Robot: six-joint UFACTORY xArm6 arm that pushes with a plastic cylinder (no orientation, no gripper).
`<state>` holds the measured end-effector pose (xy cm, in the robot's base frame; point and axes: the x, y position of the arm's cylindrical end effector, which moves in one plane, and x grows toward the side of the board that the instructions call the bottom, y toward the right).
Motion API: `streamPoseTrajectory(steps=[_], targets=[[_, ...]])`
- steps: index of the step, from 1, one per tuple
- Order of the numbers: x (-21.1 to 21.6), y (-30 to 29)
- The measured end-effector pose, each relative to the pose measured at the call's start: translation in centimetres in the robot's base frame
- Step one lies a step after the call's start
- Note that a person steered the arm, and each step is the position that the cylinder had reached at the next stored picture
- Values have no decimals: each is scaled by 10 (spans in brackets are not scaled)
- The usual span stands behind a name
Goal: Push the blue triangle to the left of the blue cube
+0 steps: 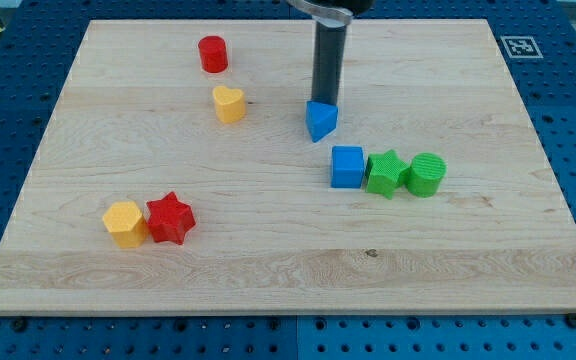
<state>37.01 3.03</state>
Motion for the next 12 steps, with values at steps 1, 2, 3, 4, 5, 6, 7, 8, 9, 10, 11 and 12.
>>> streamPoseTrajectory(steps=[1, 2, 3, 4, 5, 6, 7, 8, 9, 10, 11, 12], targets=[[10, -4], [30, -4], [29, -2], [37, -7], [38, -8], [49, -8], [49, -8], [62, -8], [66, -8], [68, -8], [73, -8], [67, 7]])
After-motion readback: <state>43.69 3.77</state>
